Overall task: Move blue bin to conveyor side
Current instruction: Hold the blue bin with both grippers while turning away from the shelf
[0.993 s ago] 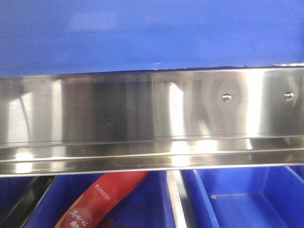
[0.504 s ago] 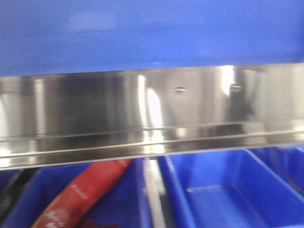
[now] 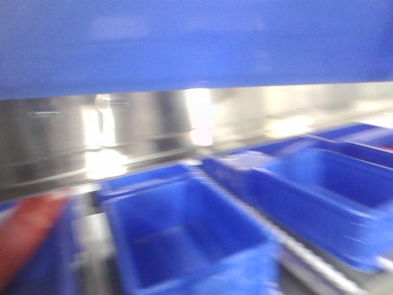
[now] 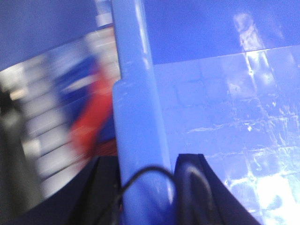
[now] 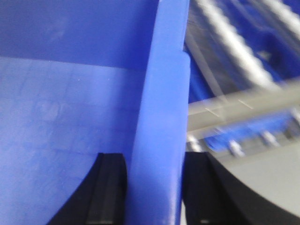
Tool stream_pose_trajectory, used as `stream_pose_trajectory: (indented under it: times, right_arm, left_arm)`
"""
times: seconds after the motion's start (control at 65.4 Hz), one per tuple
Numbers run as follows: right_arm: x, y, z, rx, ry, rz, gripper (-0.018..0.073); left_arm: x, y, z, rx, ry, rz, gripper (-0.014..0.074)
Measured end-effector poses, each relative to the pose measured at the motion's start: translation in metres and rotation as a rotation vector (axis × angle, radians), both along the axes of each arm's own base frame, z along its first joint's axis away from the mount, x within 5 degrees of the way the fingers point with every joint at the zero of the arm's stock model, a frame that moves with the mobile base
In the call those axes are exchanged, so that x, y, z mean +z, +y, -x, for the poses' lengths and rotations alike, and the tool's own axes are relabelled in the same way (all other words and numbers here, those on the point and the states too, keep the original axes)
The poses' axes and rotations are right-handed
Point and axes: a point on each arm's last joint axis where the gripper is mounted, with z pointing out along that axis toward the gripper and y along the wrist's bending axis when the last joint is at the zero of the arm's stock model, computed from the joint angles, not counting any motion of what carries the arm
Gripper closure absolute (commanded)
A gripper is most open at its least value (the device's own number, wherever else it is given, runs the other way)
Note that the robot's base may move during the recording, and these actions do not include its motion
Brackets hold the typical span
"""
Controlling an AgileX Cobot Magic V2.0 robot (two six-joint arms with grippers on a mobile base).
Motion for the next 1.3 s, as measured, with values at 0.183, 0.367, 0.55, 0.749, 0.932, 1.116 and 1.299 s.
stream_pose_trajectory:
  times: [0.183,0.367,0.55,0.749,0.932,1.116,1.299]
  right_arm:
    - [0.0,0.0,0.0,0.0,0.0,0.0,0.0637]
    - [0.0,0.0,0.0,0.0,0.0,0.0,0.0637]
    - [0.0003,-0.0002,0.0005,0.0,-0.002,0.0,0.0637]
    - [0.0003,-0.0002,0.0005,0.0,-0.002,0.0,0.0637]
    - [0.0003,-0.0002,0.0005,0.0,-0.002,0.0,0.0637]
    - [0.0003,-0.0003,0.0005,-0.001,-0.002,0.002,0.0637]
    - [0.0003,-0.0003,0.0005,-0.001,-0.002,0.002,0.0637]
  left_arm:
    - [0.0,-0.0002,0.0,-0.001,0.001,0.002,0.0606]
    - [-0.0009,-0.0006,-0.0013,-0.001,0.004,0.001,0.0606]
    - [-0.0009,-0.0006,-0.0013,-0.001,0.004,0.001,0.0606]
    - [-0.0009,-0.0006,-0.0013,-0.001,0.004,0.001,0.0606]
    - [-0.0009,-0.0006,-0.0013,-0.001,0.004,0.001,0.0606]
    - [-0.0009,-0.0006,-0.0013,-0.001,0.004,0.001,0.0606]
    - [-0.0009,-0.0006,-0.0013,-0.001,0.004,0.001,0.0606]
